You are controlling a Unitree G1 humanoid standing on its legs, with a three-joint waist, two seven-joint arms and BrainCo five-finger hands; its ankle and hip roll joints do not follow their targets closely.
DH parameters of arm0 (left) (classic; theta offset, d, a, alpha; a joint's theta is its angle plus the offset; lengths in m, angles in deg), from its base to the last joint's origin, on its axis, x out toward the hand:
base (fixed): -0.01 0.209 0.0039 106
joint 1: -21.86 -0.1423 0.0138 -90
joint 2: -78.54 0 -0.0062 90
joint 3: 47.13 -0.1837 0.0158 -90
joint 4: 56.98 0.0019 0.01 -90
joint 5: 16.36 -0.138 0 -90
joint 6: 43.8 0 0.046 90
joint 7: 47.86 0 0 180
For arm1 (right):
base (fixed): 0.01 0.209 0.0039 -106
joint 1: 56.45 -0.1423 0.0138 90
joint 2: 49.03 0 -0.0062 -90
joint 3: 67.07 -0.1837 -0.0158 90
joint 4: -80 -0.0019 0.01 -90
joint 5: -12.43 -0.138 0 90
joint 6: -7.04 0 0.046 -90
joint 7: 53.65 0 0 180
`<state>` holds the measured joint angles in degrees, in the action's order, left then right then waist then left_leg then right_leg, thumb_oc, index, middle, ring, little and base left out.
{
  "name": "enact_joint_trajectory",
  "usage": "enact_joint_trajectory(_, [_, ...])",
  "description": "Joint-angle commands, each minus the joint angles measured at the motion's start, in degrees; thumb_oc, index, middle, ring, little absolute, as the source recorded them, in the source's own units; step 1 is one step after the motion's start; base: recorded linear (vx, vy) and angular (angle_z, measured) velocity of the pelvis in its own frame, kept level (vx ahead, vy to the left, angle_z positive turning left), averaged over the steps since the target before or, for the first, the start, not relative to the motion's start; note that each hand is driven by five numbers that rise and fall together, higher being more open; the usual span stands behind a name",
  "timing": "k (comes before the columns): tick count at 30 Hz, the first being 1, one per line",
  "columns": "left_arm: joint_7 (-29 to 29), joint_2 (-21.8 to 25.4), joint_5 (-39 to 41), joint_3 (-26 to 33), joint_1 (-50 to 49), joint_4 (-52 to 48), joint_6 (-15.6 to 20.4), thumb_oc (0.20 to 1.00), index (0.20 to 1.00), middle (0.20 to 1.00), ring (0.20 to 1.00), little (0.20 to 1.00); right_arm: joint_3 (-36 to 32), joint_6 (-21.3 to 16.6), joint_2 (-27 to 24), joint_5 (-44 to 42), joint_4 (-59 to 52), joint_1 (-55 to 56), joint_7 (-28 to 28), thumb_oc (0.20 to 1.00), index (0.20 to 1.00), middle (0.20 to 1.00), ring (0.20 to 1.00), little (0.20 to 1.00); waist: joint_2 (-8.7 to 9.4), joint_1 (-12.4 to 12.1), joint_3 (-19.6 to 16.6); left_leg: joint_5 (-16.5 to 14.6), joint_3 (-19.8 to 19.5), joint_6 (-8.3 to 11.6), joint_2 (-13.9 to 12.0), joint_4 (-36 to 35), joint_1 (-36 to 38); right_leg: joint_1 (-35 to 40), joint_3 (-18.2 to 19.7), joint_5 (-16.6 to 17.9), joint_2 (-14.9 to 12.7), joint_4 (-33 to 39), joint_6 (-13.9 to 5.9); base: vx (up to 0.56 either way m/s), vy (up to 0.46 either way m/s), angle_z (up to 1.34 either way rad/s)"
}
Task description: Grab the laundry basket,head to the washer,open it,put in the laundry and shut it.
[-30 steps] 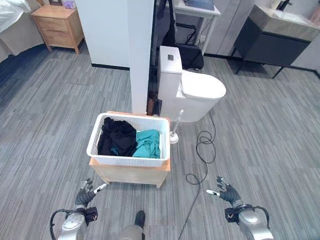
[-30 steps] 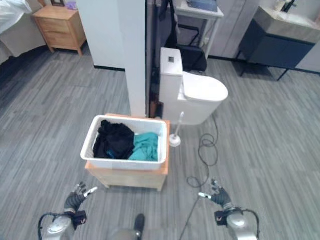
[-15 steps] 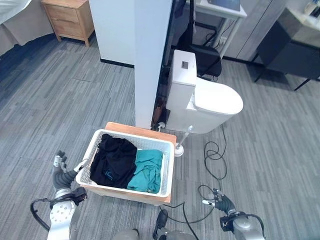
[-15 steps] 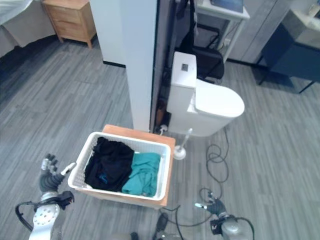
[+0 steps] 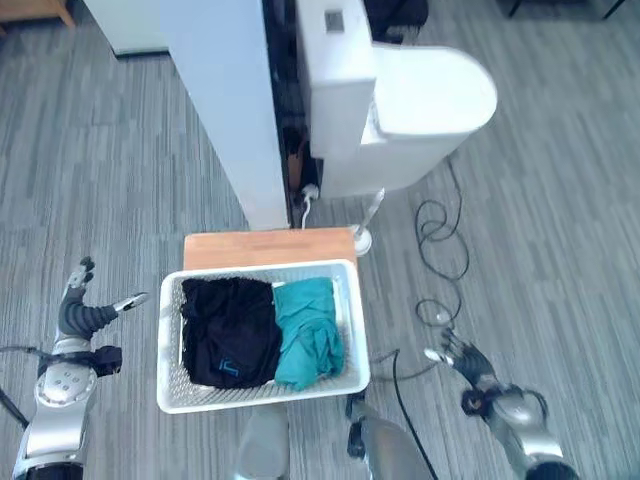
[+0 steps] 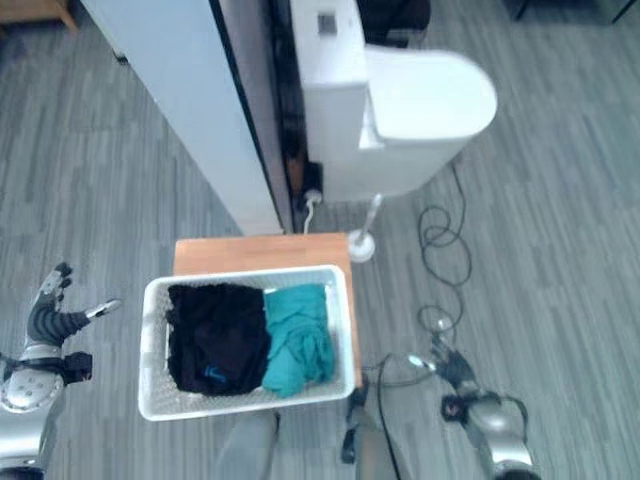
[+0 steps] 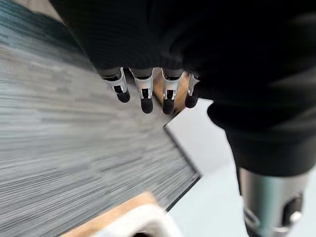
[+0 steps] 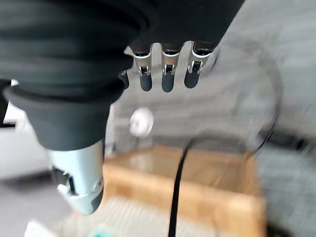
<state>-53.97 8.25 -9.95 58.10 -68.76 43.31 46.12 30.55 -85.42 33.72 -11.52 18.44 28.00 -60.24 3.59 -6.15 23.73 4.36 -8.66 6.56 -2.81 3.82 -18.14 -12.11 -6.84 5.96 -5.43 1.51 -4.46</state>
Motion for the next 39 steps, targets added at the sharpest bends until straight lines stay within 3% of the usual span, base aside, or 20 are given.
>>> enact_joint_trajectory(1, [-2.44,0.66,1.37,1.73,-1.96,-0.45,0.90,1.000,1.000,1.000,1.000,1.000,1.28,-0.63,-1.91,-1.16,-1.55,0.89,-0.02,1.000,1.000,1.000,1.000,1.000,1.03,-0.76,-3.22,-2.74,0.81,-1.27,-2.22,0.18,0.09,-0.01,-1.86,-4.24,-1.88,-3.64,-2.07,-0.04,0.031,0.03])
enact_joint_trajectory(3, [-2.84,-0.08,2.37,1.82,-2.04,-0.74,1.07,1.000,1.000,1.000,1.000,1.000,1.69,-0.57,-1.81,-0.89,-1.82,0.62,0.22,1.000,1.000,1.000,1.000,1.000,1.21,-0.86,-2.93,-2.68,0.84,-1.43,-2.06,0.07,-0.18,-0.36,-1.90,-4.02,-2.08,-3.53,-2.14,-0.02,0.015,-0.01])
enact_joint_trajectory(5, [-2.62,-3.94,7.47,0.31,-3.06,-2.50,2.25,1.000,1.000,1.000,1.000,1.000,2.36,-0.29,-1.15,-0.32,-1.55,0.27,1.05,1.000,1.000,1.000,1.000,1.000,1.53,-0.92,-2.09,-2.46,1.02,-1.73,-1.72,0.25,-0.95,-0.95,-1.89,-3.65,-2.47,-3.33,-2.18,-0.04,0.034,0.00])
enact_joint_trajectory(9, [-0.82,-10.38,30.56,-8.25,-5.70,-4.78,6.02,1.000,1.000,1.000,1.000,1.000,3.61,0.10,-1.15,-3.44,-1.51,-0.64,2.16,1.000,1.000,1.000,1.000,1.000,0.74,-0.31,-1.22,-1.94,1.10,-2.28,-1.09,-0.05,-0.87,-1.21,-1.55,-3.07,-2.66,-3.33,-2.05,-0.02,0.041,-0.01])
enact_joint_trajectory(11, [-0.36,-10.42,33.60,-10.23,-6.87,-5.76,6.13,1.000,1.000,1.000,1.000,1.000,3.86,0.02,-1.40,-4.19,-1.54,-0.87,2.24,1.000,1.000,1.000,1.000,1.000,0.52,-0.08,-1.35,-1.45,1.06,-2.37,-0.93,-0.27,-1.14,-1.49,-1.56,-2.74,-2.80,-3.22,-2.11,-0.01,0.051,-0.02])
enact_joint_trajectory(12, [-0.29,-10.40,40.21,-15.02,-9.11,-6.10,5.77,1.000,1.000,1.000,1.000,1.000,4.70,-0.18,-1.89,-6.30,-1.94,-1.22,2.72,1.000,1.000,1.000,1.000,1.000,-0.13,0.28,-1.23,-1.03,1.16,-2.47,-0.82,-0.73,-0.97,-1.65,-1.27,-2.41,-2.86,-3.14,-2.19,0.01,0.054,-0.03])
enact_joint_trajectory(16, [-0.79,-7.76,42.49,-21.13,-11.12,-5.55,4.38,1.000,1.000,1.000,1.000,1.000,6.27,-0.92,-3.82,-7.11,-3.13,-1.68,3.52,1.000,1.000,1.000,1.000,1.000,-0.62,0.90,-0.84,-0.52,0.98,-2.55,-0.83,-1.57,-0.49,-2.05,-1.07,-2.17,-2.78,-3.25,-2.41,0.01,0.024,-0.03])
enact_joint_trajectory(25, [-0.70,-3.35,39.73,-26.58,-8.63,-2.39,2.98,1.000,1.000,1.000,1.000,1.000,8.51,-2.19,-6.59,-9.02,-7.48,-1.31,3.43,1.000,1.000,1.000,1.000,1.000,-0.43,1.89,-0.02,0.12,0.81,-2.82,-1.23,-3.10,0.34,-3.13,-0.60,-2.21,-2.45,-3.56,-2.57,0.02,0.000,-0.06])
enact_joint_trajectory(31, [-0.57,-1.45,37.18,-26.18,-8.57,-1.95,2.61,1.000,1.000,1.000,1.000,1.000,8.71,-2.63,-7.00,-9.80,-9.72,-1.93,3.30,1.000,1.000,1.000,1.000,1.000,-0.13,1.88,0.46,-0.33,0.93,-3.08,-1.09,-2.50,0.06,-3.76,0.14,-1.81,-2.43,-3.42,-2.77,0.00,0.004,-0.02])
enact_joint_trajectory(35, [-0.33,-0.89,32.09,-26.14,-7.13,0.07,1.88,1.000,1.000,1.000,1.000,1.000,9.21,-2.35,-7.34,-9.55,-10.74,-2.49,3.06,1.000,1.000,1.000,1.000,1.000,0.04,1.96,0.58,-0.48,1.18,-3.16,-1.12,-2.22,-0.07,-3.93,0.43,-1.82,-2.46,-3.42,-2.75,-0.01,0.012,-0.11])
enact_joint_trajectory(39, [0.76,-0.95,16.81,-24.44,-2.46,10.56,-0.24,1.000,1.000,1.000,1.000,1.000,9.67,-1.55,-7.45,-9.22,-13.89,-3.50,1.36,1.000,1.000,1.000,1.000,1.000,0.46,2.30,0.46,-1.07,1.75,-3.26,-1.20,-2.06,0.30,-4.20,1.19,-1.98,-2.52,-3.65,-2.58,0.00,0.021,-0.13])
